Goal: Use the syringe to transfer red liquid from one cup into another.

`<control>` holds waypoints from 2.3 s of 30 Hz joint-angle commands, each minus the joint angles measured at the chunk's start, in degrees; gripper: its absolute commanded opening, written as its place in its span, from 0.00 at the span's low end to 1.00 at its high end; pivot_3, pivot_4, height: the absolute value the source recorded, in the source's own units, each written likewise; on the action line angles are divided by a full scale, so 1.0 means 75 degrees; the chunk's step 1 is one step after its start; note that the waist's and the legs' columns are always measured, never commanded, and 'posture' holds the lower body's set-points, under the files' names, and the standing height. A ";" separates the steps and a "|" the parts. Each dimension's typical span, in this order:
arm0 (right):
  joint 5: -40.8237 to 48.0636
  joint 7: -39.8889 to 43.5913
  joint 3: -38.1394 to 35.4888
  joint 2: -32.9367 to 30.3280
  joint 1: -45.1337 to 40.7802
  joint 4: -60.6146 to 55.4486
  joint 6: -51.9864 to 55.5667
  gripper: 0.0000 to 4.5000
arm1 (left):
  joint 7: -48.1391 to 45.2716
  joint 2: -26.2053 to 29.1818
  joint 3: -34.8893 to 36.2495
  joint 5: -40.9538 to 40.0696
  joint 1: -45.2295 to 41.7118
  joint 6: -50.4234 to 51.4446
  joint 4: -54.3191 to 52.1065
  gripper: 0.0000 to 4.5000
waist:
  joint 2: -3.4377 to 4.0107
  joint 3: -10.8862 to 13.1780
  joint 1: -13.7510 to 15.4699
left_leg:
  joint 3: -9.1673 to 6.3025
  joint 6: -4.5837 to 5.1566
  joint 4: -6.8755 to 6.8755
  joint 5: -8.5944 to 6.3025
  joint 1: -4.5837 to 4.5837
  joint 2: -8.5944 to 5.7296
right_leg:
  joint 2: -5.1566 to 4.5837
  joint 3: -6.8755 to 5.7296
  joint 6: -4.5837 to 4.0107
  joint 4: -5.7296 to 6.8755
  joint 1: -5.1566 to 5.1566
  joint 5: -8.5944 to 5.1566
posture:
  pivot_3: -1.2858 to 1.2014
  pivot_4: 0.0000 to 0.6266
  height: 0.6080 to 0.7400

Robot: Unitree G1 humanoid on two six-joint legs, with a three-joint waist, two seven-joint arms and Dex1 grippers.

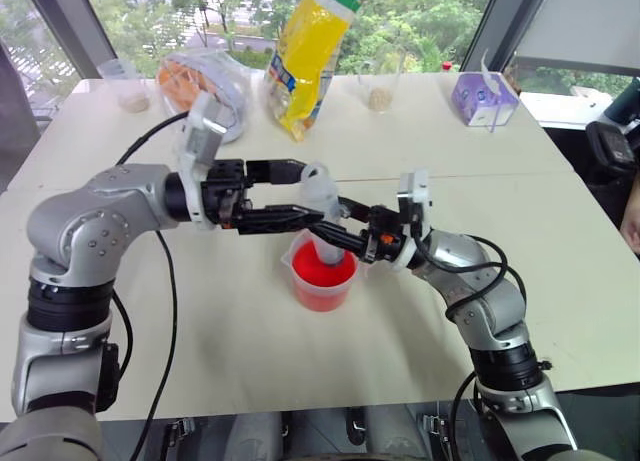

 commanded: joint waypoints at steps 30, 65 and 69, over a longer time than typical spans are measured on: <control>0.0336 0.0333 0.0189 -0.0329 0.0181 0.0037 0.0195 0.31 | -0.0239 0.0002 0.0498 0.0336 -0.1183 -0.0333 0.0646 0.01 | 0.0000 0.0000 0.0001 | -0.0001 0.0000 0.0001 0.0000 0.0000 -0.0001 | 0.0000 -0.0001 0.0000 0.0000 0.0000 0.0000 | 0.52 0.24 1.00; 0.1053 -0.0026 -0.0344 -0.0391 -0.0651 -0.0627 0.0851 0.31 | -0.0133 0.0053 0.0497 0.0430 -0.0814 -0.0133 0.0573 0.59 | 0.0000 0.0000 -0.0006 | -0.0002 -0.0001 0.0001 0.0001 0.0000 0.0000 | 0.0000 -0.0001 0.0000 0.0002 0.0000 0.0000 | 0.52 0.24 1.00; 0.1218 -0.0136 -0.0413 -0.0399 -0.0714 -0.0739 0.1048 0.31 | -0.0108 0.0210 0.0692 0.0465 -0.0624 -0.0218 0.0552 0.99 | 0.0000 0.0000 0.0000 | -0.0002 -0.0001 0.0001 0.0001 0.0000 0.0001 | 0.0000 -0.0001 0.0000 0.0003 0.0000 0.0000 | 0.52 0.24 1.00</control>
